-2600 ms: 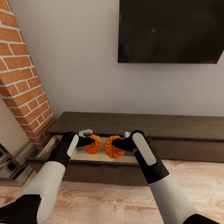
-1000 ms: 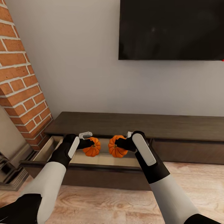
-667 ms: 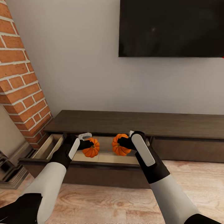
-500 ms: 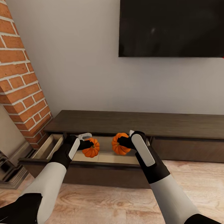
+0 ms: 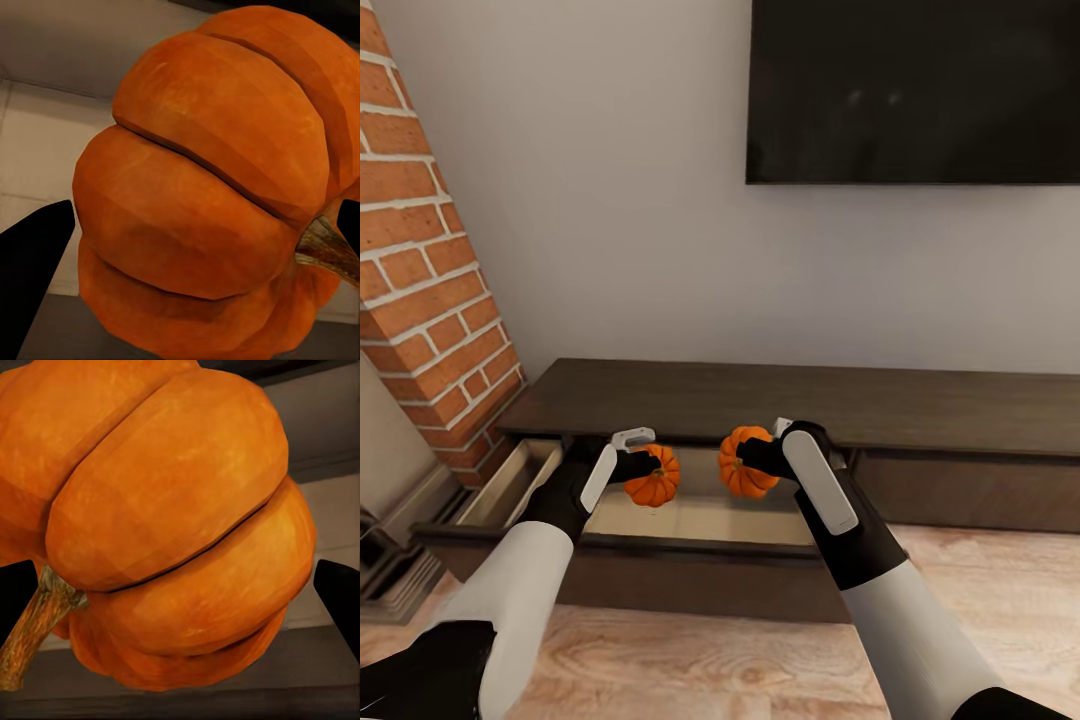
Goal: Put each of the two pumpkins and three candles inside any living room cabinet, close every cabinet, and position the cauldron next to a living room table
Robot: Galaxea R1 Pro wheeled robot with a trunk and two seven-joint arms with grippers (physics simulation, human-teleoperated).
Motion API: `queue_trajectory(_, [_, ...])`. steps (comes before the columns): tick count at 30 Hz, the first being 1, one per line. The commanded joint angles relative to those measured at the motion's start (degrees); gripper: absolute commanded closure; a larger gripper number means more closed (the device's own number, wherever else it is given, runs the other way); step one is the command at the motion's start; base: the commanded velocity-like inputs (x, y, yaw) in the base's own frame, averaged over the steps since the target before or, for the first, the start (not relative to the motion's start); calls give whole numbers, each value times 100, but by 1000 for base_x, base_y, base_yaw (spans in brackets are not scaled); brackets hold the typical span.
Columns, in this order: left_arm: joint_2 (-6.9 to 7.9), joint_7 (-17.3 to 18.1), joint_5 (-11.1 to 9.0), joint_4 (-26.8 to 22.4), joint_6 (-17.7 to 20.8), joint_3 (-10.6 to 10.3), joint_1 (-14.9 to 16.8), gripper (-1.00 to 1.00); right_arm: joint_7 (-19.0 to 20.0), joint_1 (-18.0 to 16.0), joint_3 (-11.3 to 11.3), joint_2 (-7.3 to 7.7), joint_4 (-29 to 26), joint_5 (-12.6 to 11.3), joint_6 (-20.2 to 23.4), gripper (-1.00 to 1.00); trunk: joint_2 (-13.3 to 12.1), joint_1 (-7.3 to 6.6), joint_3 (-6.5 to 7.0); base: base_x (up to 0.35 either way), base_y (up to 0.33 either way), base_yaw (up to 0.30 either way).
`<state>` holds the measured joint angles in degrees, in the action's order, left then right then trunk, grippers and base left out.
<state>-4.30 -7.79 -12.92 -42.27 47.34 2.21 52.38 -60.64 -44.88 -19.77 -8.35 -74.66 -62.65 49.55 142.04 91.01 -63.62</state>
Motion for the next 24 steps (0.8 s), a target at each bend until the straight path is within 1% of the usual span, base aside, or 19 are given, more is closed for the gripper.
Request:
queue_trajectory(1, [0,-4,0,0,3,-1,0,100,0,-1,5,0,2,-3,-2,100,0,0,0,119,2,0])
queue_trajectory(9, [2,-3,0,0,4,-1,0,100,1,-2,35,-4,78,-17,2,100,0,0,0,27,1,0])
queue_trajectory(12, [0,-3,-3,0,4,-1,0,100,0,-2,41,-8,169,-15,2,100,120,66,-54,2,0,0])
queue_trajectory(24, [-13,5,0,3,-46,-2,0,100,1,0,39,-2,219,-19,3,100,136,97,-320,0,0,0])
